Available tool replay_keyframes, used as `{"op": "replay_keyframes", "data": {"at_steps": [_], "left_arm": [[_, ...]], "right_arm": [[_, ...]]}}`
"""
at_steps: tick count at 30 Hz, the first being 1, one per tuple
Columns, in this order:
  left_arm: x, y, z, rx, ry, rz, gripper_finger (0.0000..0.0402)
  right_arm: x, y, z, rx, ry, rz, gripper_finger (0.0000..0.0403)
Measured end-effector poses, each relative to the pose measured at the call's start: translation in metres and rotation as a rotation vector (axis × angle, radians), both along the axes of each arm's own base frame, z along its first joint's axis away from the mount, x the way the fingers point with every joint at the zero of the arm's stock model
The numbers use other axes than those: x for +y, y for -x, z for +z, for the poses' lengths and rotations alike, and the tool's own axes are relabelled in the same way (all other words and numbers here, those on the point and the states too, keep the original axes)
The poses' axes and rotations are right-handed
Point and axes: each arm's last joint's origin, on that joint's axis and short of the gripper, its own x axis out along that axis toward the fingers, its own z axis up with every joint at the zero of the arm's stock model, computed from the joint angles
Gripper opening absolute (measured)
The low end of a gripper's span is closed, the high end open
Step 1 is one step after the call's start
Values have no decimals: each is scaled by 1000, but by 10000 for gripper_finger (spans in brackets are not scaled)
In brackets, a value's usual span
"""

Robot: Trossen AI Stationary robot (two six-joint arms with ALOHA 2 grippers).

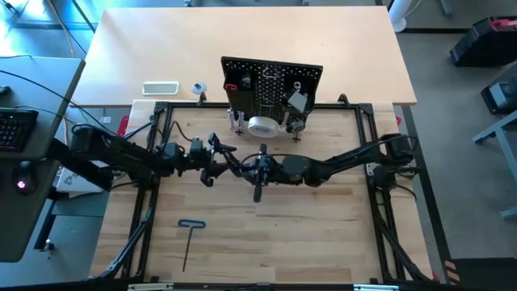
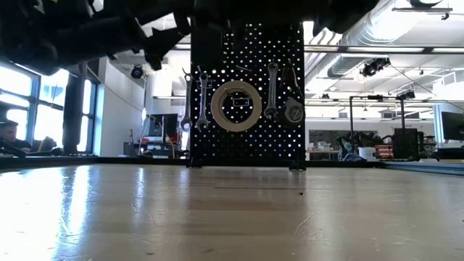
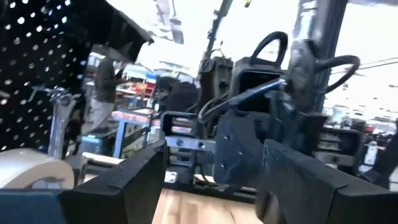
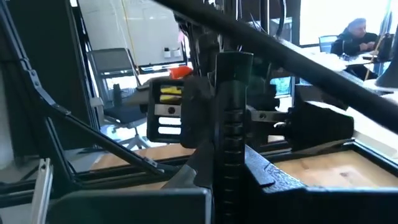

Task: Hang tools onto peg board
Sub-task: Hang the black cable cutter on the pegboard bin

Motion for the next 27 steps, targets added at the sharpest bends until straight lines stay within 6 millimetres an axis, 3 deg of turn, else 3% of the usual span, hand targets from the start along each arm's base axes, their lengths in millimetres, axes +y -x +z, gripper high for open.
{"op": "replay_keyframes", "data": {"at_steps": [9, 16, 27], "left_arm": [[6, -20, 2, 5, -9, -23, 226], [8, -19, -2, 32, -4, 3, 183], [19, 8, -24, 89, 29, -29, 223]], "right_arm": [[-4, -2, -7, 39, -12, -27, 14], [-6, -2, -10, 63, 12, -76, 14], [-9, 3, -2, 88, 61, -121, 14]]}}
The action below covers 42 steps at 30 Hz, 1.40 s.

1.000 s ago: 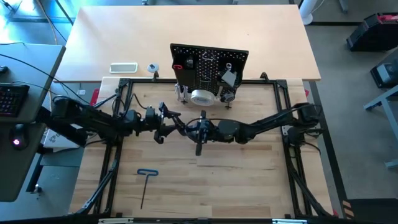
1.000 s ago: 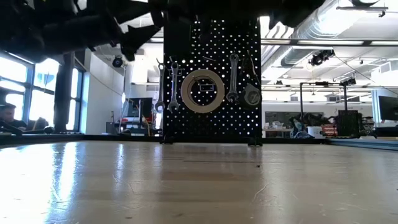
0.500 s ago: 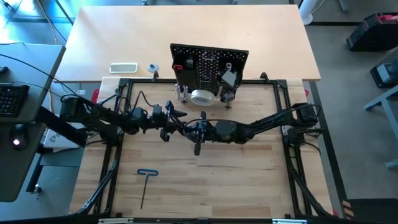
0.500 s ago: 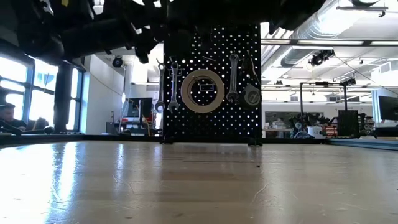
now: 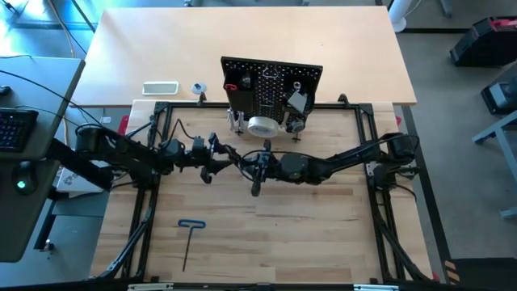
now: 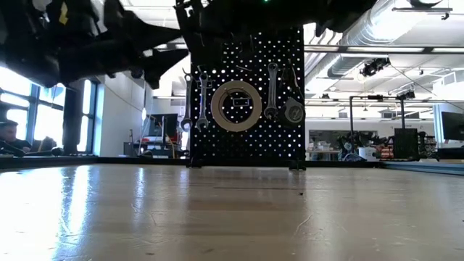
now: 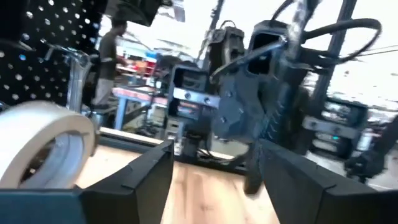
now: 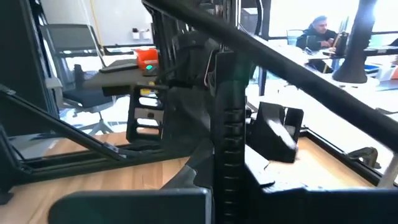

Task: Hang tools onto peg board
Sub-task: Hang the black cable cutter on the pegboard bin

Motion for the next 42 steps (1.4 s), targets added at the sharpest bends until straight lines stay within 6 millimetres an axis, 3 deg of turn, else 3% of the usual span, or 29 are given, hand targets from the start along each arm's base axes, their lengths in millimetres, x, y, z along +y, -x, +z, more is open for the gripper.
{"op": "replay_keyframes", "data": {"at_steps": [6, 19, 42], "left_arm": [[-3, 4, 2, -35, 12, -71, 246], [-7, -10, 20, -111, -19, -111, 248], [-16, -22, 11, 24, -42, -104, 237]], "right_arm": [[-6, 0, 2, -16, -15, 19, 14], [-9, -1, 2, -21, -31, 17, 14], [-8, 0, 11, -108, -35, 37, 14]]}}
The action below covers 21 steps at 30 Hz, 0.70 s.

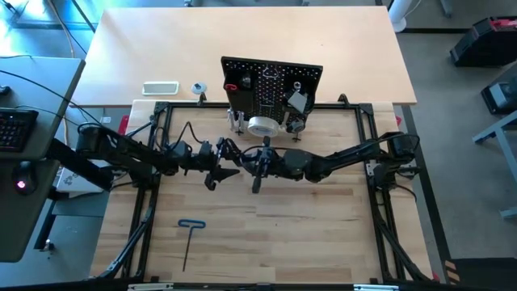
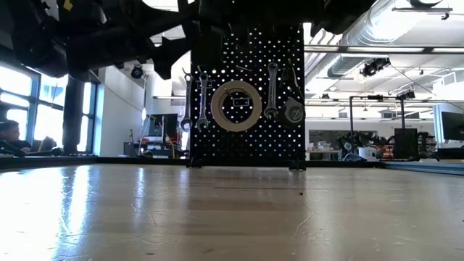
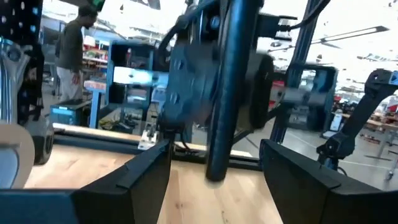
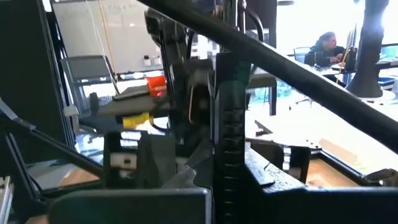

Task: Hang tools onto peg board
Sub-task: Hang the black cable cutter on the pegboard bin

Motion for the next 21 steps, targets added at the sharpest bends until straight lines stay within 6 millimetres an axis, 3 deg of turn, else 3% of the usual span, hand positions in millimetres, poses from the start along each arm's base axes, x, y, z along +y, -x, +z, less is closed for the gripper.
{"op": "replay_keyframes", "data": {"at_steps": [7, 21], "left_arm": [[-4, -2, -3, 1, 10, 19, 236], [-5, -27, -5, -28, 6, 5, 236]], "right_arm": [[0, 0, 3, -26, -1, 8, 14], [1, 0, 2, -22, -7, 19, 14]]}}
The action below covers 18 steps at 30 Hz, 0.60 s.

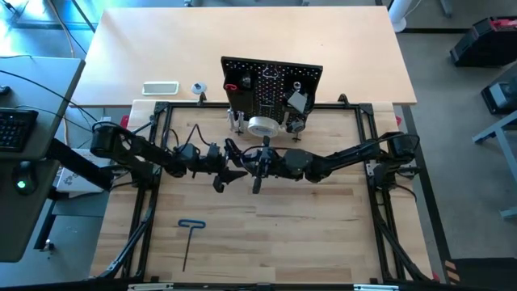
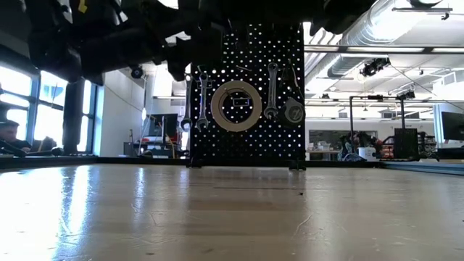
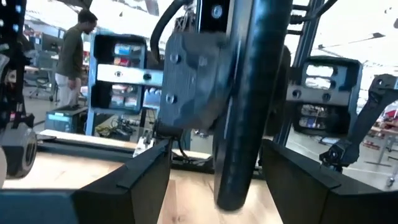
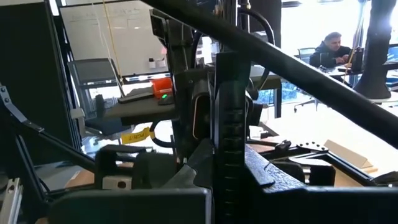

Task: Hang tools onto peg board
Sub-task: Hang the black cable cutter on the pegboard bin

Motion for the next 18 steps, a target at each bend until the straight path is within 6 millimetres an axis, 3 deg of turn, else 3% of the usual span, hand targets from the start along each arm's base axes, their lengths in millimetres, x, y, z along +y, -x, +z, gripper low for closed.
{"op": "replay_keyframes", "data": {"at_steps": [8, 18], "left_arm": [[0, 1, 3, -26, 2, 5, 231], [3, 0, 0, 7, 2, 12, 142]], "right_arm": [[0, 0, -2, 24, 2, 0, 14], [0, 0, -3, 31, 3, 0, 14]]}}
